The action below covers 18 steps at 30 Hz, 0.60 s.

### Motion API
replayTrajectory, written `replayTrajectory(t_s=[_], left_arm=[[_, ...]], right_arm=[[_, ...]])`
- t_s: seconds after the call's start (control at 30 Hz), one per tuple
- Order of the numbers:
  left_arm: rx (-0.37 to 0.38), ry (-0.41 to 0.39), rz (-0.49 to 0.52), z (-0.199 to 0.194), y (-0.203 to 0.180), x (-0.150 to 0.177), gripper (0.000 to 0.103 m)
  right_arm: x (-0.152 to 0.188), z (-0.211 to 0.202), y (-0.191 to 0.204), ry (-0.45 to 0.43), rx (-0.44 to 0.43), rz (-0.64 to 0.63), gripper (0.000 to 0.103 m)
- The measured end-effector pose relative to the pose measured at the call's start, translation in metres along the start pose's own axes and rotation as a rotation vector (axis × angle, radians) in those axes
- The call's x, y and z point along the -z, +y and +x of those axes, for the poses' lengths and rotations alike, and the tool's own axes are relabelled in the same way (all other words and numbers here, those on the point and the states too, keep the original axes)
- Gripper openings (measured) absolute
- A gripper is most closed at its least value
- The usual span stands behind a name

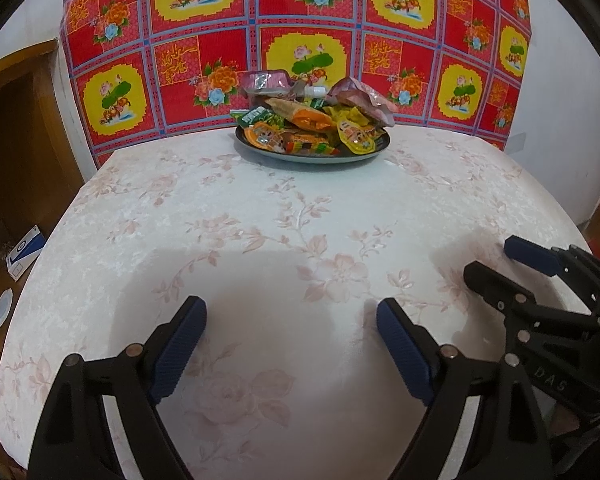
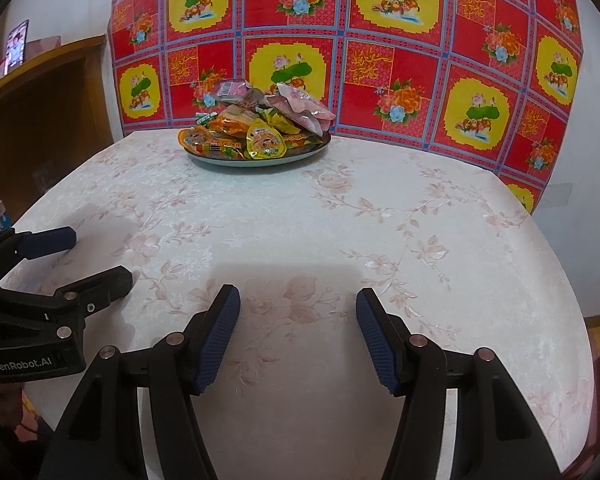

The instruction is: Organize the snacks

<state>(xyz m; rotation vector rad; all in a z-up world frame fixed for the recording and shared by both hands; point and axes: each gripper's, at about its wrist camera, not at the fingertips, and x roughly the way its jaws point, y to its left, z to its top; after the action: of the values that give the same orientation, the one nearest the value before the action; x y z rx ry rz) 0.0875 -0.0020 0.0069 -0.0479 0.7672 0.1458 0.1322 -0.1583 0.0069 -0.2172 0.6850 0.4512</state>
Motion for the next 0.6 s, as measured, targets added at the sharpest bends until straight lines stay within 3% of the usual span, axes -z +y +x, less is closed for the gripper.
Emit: replayTrajectory(t_s=[0.6], left_arm=[[0.003,0.004,-0.002,-0.0008,0.0001,0.0007,0.090]], right_arm=[[-0.0006,-0.0003,-0.0006,0.003,-0.001,-0.001,0.061]])
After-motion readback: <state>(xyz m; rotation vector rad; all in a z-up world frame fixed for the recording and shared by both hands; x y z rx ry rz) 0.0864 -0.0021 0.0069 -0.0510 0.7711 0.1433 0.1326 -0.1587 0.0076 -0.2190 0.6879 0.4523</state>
